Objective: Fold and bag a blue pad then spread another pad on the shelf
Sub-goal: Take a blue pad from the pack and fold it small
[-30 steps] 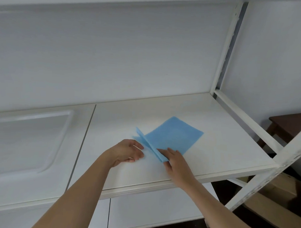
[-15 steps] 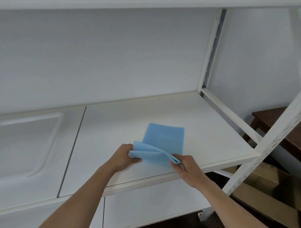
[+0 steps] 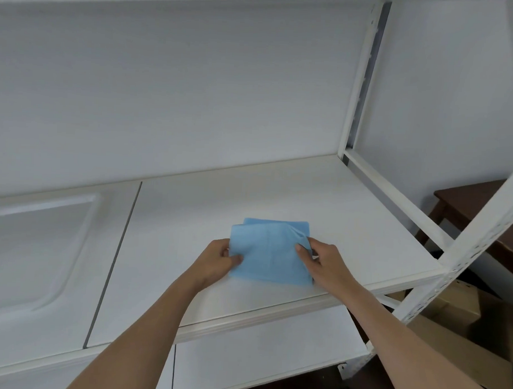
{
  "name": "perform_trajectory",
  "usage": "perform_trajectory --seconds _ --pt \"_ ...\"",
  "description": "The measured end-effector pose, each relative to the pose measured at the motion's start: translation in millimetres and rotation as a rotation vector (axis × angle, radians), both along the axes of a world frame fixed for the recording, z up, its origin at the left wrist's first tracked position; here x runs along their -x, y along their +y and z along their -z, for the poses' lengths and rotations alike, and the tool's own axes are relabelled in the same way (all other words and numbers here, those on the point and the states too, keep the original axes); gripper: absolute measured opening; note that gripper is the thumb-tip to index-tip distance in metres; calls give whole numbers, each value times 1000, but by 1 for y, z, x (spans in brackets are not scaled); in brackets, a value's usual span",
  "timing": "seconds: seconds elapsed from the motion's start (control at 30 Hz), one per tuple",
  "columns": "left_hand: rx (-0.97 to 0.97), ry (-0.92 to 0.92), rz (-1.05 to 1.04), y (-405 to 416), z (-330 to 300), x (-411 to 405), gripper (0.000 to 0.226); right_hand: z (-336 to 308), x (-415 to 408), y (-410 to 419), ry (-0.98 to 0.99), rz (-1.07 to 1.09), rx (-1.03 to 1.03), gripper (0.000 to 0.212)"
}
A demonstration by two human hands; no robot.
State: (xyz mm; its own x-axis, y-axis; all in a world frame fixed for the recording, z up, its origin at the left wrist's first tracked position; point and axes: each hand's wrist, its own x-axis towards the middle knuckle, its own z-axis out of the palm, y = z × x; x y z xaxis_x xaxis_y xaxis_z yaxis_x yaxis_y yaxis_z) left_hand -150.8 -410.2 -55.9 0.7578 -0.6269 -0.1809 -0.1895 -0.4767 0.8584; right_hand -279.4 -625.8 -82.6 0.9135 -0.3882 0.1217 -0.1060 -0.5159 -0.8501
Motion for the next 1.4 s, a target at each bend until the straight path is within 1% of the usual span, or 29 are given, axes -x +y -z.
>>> perform_trajectory --seconds 0.1,0.17,0.2,0.3,0.4,0.47,0.6,0.73,0.77,0.8,0.9,0.97,1.07,1.13,1.2,1.23,1.3,1.33,1.37,1.4 --pt "37 9 -55 -10 -3 -4 20 2 -15 -11 55 35 36 35" --pt "30 2 -97 -19 2 -11 12 4 -24 -20 85 83 64 35" --pt "18 -6 -107 -22 4 -13 13 4 -26 -21 98 109 89 35" --pt "-30 -13 -142 -32 12 -20 20 6 -33 -28 114 183 137 36" --pt "-71 -26 -180 -42 18 -27 17 6 -40 -31 117 233 103 29" --pt "-105 -25 -191 -47 21 -31 10 7 -43 -32 140 258 64 23" --pt "-154 -42 -194 -53 22 -35 8 7 -47 -35 164 262 -27 11" --pt "15 -102 -214 -61 16 -35 19 6 -51 -40 147 244 -108 8" --pt "8 -126 -226 -63 16 -36 22 7 -52 -41 149 262 -129 9" --pt "-38 -140 -229 -65 17 -38 25 7 -54 -42 162 286 -130 9" --pt "-235 -146 -240 -69 23 -42 39 8 -59 -42 237 347 -23 16" --pt "-293 -150 -255 -71 25 -43 42 10 -62 -43 255 377 0 20" --pt "-346 -173 -261 -73 25 -43 40 11 -64 -43 297 402 53 21" --pt "-401 -228 -270 -73 22 -41 39 9 -66 -41 369 413 168 20" --pt "-468 -359 -267 -71 19 -36 40 5 -68 -37 443 421 365 24" --pt "-480 -447 -250 -68 17 -34 41 4 -68 -37 427 425 449 28" --pt "-398 -592 -160 -63 16 -32 36 6 -69 -40 276 384 509 33" --pt "-329 -614 -72 -59 16 -32 32 9 -70 -44 195 323 503 35" --pt "-280 -599 38 -56 17 -32 30 12 -72 -47 133 242 495 37" --pt "-274 -569 152 -53 19 -31 31 15 -73 -50 105 164 476 37"
